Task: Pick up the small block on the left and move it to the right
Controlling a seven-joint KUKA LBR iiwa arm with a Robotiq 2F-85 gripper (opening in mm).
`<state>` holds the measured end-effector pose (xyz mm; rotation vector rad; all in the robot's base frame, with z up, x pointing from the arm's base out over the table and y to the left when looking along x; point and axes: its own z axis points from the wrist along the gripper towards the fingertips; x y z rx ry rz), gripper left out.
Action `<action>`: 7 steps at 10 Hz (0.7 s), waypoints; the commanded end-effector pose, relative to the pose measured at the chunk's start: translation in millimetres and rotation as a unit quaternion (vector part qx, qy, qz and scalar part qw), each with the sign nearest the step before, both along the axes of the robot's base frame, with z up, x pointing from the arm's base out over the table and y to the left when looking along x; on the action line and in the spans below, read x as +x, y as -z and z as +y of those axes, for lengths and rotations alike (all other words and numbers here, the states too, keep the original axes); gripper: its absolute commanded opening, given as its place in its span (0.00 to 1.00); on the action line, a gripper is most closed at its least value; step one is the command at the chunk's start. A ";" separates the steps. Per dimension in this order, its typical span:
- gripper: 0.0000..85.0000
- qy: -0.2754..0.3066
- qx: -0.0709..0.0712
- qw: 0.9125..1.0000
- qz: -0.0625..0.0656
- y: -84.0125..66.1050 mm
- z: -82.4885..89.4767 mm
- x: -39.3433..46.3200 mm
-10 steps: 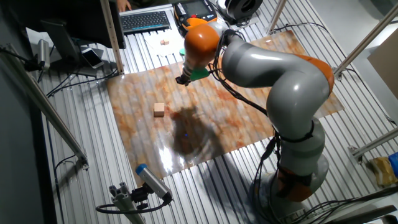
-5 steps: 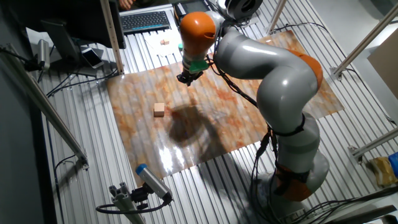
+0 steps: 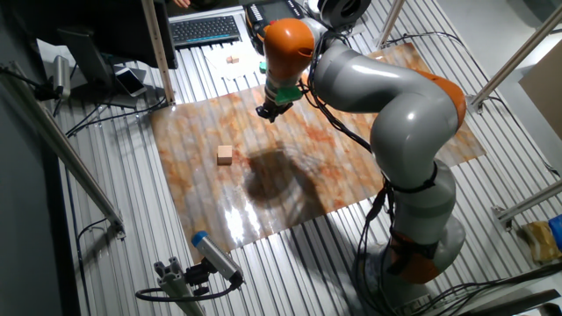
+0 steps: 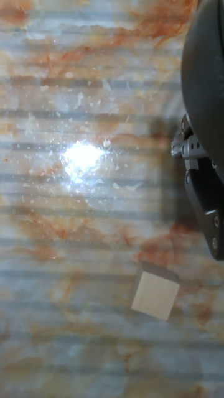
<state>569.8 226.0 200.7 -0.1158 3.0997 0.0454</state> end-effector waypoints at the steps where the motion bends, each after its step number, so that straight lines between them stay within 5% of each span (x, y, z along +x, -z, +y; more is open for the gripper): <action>1: 0.00 -0.001 0.000 1.000 -0.001 -0.1 -0.9 -0.6; 7: 0.00 0.000 -0.013 1.000 -0.007 -1.3 -1.6 -1.2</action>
